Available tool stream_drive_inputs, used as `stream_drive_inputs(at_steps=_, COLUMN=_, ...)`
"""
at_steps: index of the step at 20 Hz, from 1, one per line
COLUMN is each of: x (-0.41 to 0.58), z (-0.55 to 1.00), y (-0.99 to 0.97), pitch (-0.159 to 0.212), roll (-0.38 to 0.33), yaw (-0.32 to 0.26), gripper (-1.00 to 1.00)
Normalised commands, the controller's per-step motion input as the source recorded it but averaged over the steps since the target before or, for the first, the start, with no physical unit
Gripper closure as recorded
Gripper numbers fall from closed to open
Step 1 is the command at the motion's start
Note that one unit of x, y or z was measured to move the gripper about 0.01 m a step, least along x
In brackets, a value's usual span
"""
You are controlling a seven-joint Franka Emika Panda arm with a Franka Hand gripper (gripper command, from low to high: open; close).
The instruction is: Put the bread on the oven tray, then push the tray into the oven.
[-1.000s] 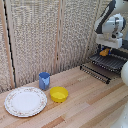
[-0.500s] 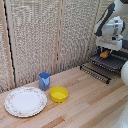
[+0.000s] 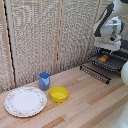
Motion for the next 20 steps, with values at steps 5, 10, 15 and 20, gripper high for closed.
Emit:
stream_drive_inputs(at_steps=5, x=-0.060, z=0.65, y=0.58, pitch=0.000, roll=-0.027, yaw=0.082, gripper=-1.00)
stream_drive_inputs(at_steps=10, x=-0.018, z=0.34, y=0.41, pitch=0.002, roll=-0.064, yaw=0.147, gripper=-1.00)
stream_drive_inputs(at_steps=15, x=-0.066, z=0.09, y=0.20, pitch=0.025, roll=-0.154, yaw=0.192, gripper=-1.00)
stream_drive_inputs(at_steps=20, x=-0.206, z=0.00, y=0.01, pitch=0.100, roll=-0.277, yaw=0.220, gripper=-1.00)
